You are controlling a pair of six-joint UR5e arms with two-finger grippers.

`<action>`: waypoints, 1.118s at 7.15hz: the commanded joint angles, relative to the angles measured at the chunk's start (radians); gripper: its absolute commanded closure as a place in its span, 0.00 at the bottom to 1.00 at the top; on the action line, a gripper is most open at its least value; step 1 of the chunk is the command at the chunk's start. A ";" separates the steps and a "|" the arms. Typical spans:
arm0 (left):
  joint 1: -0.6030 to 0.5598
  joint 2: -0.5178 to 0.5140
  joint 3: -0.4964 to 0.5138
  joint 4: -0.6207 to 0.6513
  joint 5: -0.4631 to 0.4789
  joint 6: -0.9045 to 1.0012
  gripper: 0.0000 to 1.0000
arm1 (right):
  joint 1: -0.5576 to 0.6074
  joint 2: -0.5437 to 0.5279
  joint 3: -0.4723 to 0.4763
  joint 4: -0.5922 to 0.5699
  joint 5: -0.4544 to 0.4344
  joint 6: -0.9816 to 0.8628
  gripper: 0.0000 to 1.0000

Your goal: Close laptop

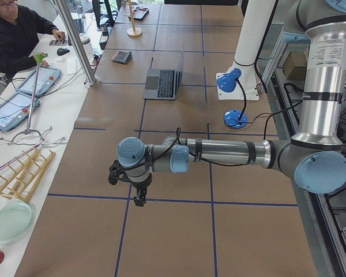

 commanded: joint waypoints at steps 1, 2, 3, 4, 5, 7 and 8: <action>0.000 -0.001 0.003 -0.003 0.001 0.000 0.00 | 0.001 0.000 0.003 0.002 -0.001 0.000 0.00; 0.000 -0.001 0.003 -0.003 0.000 0.000 0.00 | 0.001 0.000 0.000 0.002 -0.001 0.000 0.00; 0.000 -0.001 -0.003 -0.003 0.000 0.000 0.00 | 0.001 0.000 0.003 0.002 0.001 0.000 0.00; 0.000 -0.001 -0.008 -0.003 0.000 0.000 0.00 | 0.001 0.000 0.003 0.002 0.001 -0.002 0.00; 0.000 -0.001 -0.008 -0.005 0.000 0.000 0.00 | 0.001 0.000 0.005 0.002 0.001 -0.002 0.00; 0.000 -0.002 -0.005 -0.006 0.000 0.000 0.00 | 0.001 0.003 0.020 0.002 0.001 0.000 0.00; 0.000 -0.001 -0.014 -0.005 -0.002 -0.006 0.00 | 0.001 0.005 0.020 0.003 0.001 0.000 0.00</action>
